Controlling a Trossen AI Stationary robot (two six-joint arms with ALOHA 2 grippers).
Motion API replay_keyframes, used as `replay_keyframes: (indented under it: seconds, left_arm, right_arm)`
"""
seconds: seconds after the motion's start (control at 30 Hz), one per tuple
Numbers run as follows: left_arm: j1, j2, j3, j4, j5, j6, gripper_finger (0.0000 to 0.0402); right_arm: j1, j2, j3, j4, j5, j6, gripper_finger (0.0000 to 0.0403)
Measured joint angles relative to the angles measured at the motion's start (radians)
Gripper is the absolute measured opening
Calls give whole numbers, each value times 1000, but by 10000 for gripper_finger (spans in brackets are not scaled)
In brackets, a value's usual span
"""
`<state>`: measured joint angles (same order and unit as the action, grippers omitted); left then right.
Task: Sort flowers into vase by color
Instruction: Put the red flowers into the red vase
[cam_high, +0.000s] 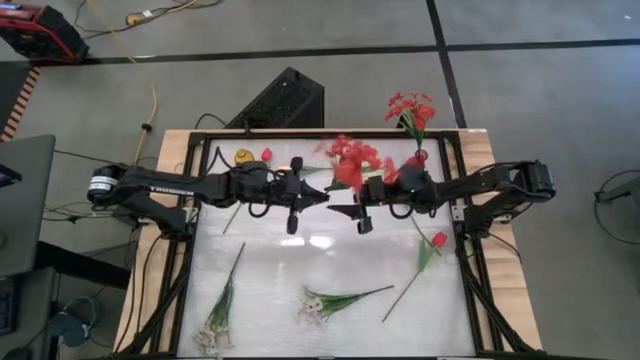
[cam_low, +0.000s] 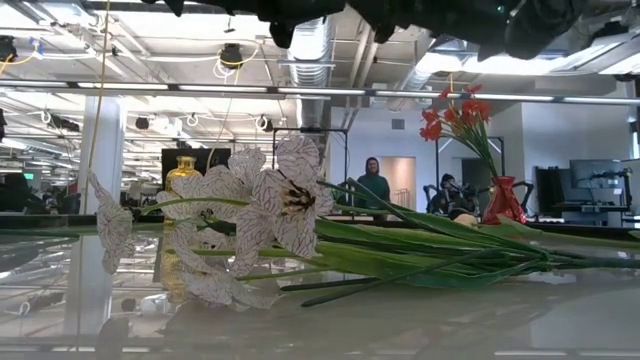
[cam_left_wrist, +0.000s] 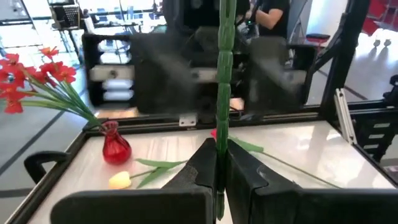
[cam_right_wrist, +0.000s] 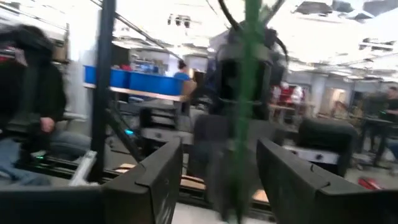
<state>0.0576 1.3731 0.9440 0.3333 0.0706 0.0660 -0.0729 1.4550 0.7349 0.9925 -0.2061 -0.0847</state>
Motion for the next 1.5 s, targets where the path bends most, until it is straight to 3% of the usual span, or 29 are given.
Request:
replay_keyframes:
  seconds: [0.23,0.5,0.7,0.93,1.03,1.13,1.33,1.5]
  left_arm:
    - [-6,2,-1,-13,-7,0,0]
    - [-6,2,-1,-49,-81,-4,6]
    - [-6,1,-1,-85,-82,16,53]
    - [-2,-95,1,-307,-114,33,138]
    - [0,-149,-8,-457,-172,6,156]
    - [-4,-213,-82,-470,-196,-9,161]
    - [-5,-369,-317,-299,-198,-69,162]
    - [-6,-518,-532,-88,-192,-110,162]
  right_arm:
    - [-1,25,8,13,26,-3,185]
    - [-2,20,8,2,29,5,29]
    - [-7,18,8,-20,31,77,28]
    - [-34,-100,-89,-85,70,77,28]
    - [-37,-173,-189,-84,178,81,28]
    - [-34,-248,-297,-87,329,82,28]
    - [-34,-430,-466,-143,627,81,28]
    - [-39,-574,-518,-315,897,50,28]
